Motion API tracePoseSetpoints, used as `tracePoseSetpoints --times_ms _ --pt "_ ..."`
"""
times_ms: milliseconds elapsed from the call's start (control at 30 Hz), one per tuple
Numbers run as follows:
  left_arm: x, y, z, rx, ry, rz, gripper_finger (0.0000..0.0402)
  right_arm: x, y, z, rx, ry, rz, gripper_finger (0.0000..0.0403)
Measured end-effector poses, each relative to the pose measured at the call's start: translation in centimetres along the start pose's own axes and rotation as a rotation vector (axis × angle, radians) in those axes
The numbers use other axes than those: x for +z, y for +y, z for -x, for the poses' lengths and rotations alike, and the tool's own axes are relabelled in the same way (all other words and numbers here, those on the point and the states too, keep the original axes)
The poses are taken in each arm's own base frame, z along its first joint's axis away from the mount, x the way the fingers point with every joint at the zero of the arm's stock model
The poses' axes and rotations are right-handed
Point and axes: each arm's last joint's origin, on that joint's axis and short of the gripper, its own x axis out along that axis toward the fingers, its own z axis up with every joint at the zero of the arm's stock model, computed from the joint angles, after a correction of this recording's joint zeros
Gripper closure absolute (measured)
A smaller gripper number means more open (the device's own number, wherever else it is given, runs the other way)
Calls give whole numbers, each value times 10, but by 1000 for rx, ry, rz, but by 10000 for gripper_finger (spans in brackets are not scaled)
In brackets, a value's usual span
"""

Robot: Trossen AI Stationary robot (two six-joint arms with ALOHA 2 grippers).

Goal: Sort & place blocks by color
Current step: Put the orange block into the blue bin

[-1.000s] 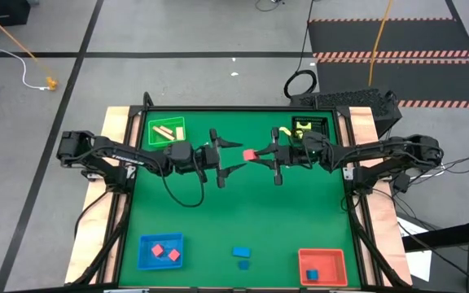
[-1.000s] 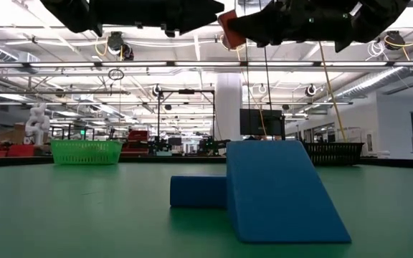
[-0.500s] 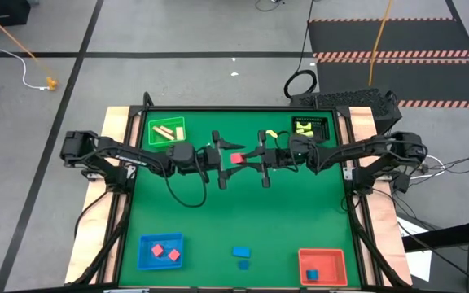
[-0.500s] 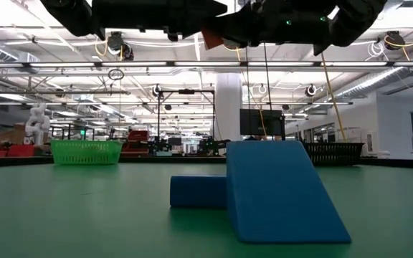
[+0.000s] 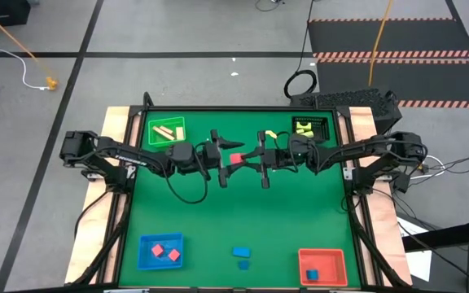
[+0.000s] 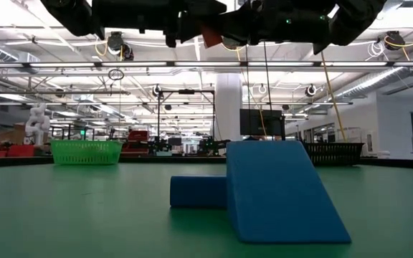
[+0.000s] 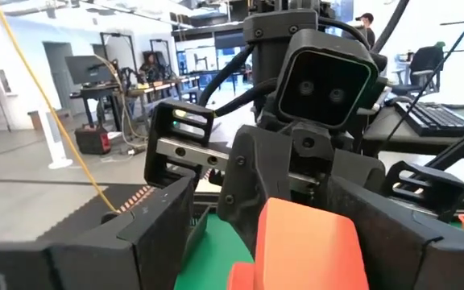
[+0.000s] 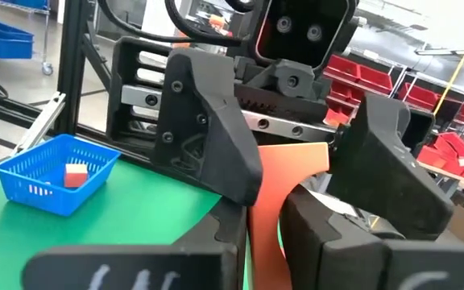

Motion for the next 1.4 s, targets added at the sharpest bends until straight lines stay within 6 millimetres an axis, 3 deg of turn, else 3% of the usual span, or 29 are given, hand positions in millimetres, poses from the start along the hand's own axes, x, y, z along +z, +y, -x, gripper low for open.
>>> tracePoseSetpoints --times_ms 200,533,800,1000,1200,1400 --pt "0 0 0 6 5 7 142 -2 0 0 2 18 -7 366" --pt "0 -2 0 -11 0 -16 270 -1 0 1 -3 28 -14 365" --pt "0 -1 0 -2 -3 -12 271 1 -1 3 -23 30 -74 346" --pt "-1 0 0 20 3 -10 271 2 -3 12 -120 167 -152 281" --pt "1 0 0 23 -5 24 271 16 -1 42 -138 326 -342 212" --pt "-8 -6 1 -25 91 213 271 16 15 54 -126 460 -606 196"
